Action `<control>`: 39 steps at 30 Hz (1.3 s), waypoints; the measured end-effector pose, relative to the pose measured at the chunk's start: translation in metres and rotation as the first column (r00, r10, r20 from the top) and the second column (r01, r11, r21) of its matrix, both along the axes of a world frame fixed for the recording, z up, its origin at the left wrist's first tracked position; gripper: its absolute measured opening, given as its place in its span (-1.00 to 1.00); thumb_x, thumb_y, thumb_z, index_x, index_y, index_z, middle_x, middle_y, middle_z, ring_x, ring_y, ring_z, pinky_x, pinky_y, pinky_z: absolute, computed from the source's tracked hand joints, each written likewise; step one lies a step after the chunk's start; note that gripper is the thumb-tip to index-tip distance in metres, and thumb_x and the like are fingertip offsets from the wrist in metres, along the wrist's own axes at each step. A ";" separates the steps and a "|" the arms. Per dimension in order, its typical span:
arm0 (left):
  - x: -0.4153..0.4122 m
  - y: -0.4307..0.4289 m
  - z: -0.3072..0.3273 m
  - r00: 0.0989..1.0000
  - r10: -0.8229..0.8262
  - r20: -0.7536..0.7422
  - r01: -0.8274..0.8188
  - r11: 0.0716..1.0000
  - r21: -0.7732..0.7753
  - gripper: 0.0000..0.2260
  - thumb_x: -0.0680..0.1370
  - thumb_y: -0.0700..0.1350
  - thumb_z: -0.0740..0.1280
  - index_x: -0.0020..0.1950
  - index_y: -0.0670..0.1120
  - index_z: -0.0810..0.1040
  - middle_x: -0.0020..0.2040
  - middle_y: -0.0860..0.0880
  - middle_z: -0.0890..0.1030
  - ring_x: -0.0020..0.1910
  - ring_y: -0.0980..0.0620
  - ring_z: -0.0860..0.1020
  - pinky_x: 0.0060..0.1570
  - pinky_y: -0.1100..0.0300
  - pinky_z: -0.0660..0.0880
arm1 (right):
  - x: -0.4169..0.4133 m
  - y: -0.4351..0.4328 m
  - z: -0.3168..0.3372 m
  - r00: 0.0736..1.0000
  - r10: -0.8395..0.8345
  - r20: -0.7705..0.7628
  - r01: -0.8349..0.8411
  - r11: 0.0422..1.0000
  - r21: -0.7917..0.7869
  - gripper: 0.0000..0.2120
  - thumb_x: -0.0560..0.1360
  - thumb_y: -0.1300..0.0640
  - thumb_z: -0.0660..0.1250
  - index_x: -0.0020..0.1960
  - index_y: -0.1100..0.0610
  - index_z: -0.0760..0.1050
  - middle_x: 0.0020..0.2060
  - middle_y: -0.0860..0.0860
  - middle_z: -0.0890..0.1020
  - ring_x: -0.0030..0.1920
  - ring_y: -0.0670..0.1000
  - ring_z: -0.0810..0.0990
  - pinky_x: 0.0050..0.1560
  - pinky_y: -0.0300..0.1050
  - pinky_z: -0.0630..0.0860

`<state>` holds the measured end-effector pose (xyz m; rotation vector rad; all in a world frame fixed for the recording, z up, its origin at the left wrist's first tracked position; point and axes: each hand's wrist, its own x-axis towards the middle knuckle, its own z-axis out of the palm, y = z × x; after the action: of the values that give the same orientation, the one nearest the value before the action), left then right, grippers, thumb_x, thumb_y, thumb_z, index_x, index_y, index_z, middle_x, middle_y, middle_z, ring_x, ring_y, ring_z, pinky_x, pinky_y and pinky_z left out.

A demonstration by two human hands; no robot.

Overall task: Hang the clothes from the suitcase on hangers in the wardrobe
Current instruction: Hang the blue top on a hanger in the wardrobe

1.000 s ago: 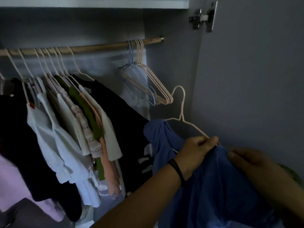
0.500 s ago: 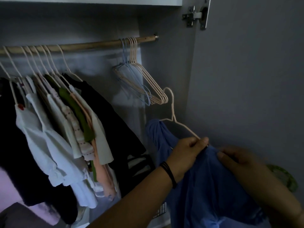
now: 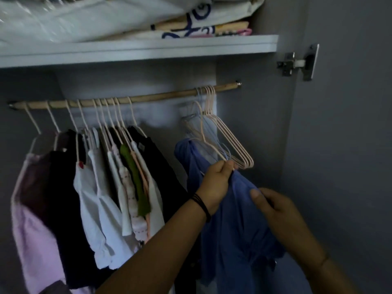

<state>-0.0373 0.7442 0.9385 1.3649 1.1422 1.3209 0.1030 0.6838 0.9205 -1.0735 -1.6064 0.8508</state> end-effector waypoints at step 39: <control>-0.143 0.019 0.013 0.838 0.535 -0.106 -0.519 0.843 0.142 -0.72 0.61 -0.17 0.23 0.31 -0.20 0.41 0.19 -0.09 0.49 0.20 -0.03 0.47 0.31 0.02 0.40 | -0.171 0.131 0.009 1.000 -0.016 0.013 0.011 0.956 0.292 -0.63 0.52 0.05 0.27 0.31 0.07 0.38 0.25 0.07 0.43 0.27 0.09 0.40 0.30 0.15 0.36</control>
<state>-0.1806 0.7633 0.9517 1.2801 1.6504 1.7141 -0.0682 0.8150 0.9293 -0.8810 -1.6745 0.5735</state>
